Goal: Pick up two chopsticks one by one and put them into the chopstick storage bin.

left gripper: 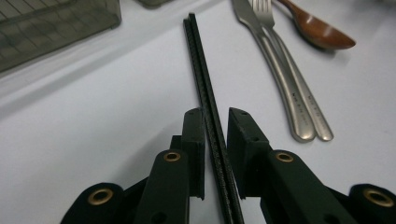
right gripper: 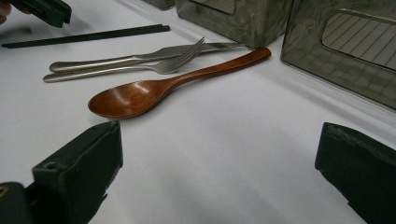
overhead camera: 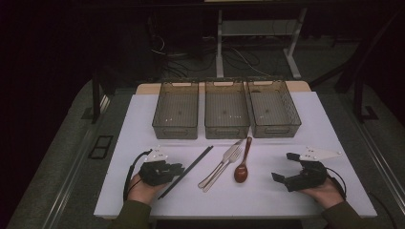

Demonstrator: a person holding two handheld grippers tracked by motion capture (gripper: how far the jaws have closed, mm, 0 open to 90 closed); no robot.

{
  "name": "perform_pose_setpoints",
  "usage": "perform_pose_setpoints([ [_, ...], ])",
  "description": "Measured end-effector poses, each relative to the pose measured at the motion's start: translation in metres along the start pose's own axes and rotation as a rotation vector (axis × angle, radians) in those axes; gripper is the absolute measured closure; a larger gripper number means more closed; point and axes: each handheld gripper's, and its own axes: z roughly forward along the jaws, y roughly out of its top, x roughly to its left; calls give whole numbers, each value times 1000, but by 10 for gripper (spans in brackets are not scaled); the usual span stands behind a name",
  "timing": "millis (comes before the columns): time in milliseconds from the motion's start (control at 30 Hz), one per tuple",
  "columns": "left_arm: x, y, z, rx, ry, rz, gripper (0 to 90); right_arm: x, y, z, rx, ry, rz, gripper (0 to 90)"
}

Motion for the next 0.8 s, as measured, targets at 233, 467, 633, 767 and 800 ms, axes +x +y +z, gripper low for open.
perform_pose_setpoints([
  [233, -1, 0, 5, 16, 2, -4, 792, 0, 0, 0, 1, -2, -2, 3],
  [467, 0, -1, 9, 38, 2, 1, 800, 0, 0, 0, 0, -3, -1, 3],
  [633, 1, -1, 10, 46, 9, 11, 806, -1, 0, -1, -1, -3, -1, 3],
  [767, 1, -2, 11, 54, 21, 5, 809, -1, 0, -1, -2, -2, 0, 2],
  [800, 1, -2, 11, 54, 24, 7, 810, -1, 0, -1, -3, -2, 1, 3],
])
